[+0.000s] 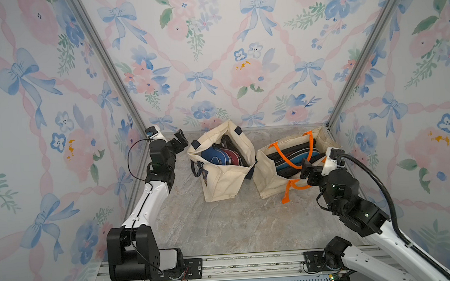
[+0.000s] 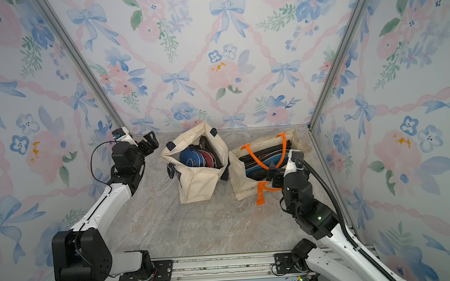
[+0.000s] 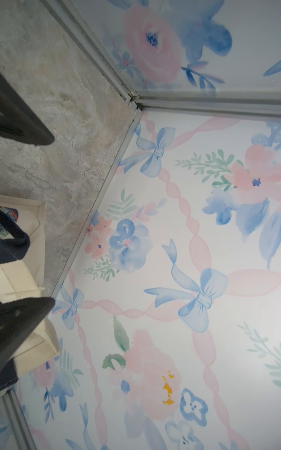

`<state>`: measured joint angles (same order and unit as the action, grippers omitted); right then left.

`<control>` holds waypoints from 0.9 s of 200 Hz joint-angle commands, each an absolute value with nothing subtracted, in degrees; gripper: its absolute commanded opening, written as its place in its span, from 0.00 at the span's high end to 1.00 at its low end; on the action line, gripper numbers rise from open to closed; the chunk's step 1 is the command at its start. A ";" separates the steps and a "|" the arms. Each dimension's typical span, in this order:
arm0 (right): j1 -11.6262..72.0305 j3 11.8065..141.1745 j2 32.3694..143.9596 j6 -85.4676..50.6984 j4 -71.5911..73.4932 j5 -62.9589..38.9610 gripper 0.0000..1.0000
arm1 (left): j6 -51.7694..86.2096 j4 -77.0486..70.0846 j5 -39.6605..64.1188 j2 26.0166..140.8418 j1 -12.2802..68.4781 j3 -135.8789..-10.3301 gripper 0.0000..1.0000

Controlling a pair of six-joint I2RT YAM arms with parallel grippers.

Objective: Remove the ping pong set from the canvas bag
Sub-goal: Adjust the canvas bag at the center of the board.

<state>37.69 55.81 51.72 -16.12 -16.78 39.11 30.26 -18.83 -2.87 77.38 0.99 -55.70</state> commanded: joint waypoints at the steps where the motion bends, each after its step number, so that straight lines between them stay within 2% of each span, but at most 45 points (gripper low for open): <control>1: 40.85 59.76 56.94 -15.25 -19.00 36.19 0.03 | 28.38 -13.99 0.15 79.88 1.92 -57.40 0.02; 33: 38.76 64.18 62.77 -21.27 -18.60 29.51 0.03 | 26.59 -12.34 0.55 82.12 2.84 -59.36 0.03; 61: 30.88 66.82 66.19 -32.42 -16.42 16.13 0.03 | 24.49 -12.04 -0.72 82.98 3.94 -58.80 0.03; 87: 24.19 67.71 69.40 -46.18 -13.13 8.32 0.03 | 23.26 -11.95 -2.30 83.22 3.91 -58.27 0.03; 114: 23.27 75.85 76.09 -52.43 -18.71 9.49 0.03 | 22.57 -11.95 -2.49 83.27 3.96 -57.60 0.03; 180: 21.18 94.66 88.84 -56.77 -37.07 15.21 0.02 | 21.53 -11.95 -2.37 83.76 3.96 -56.65 0.03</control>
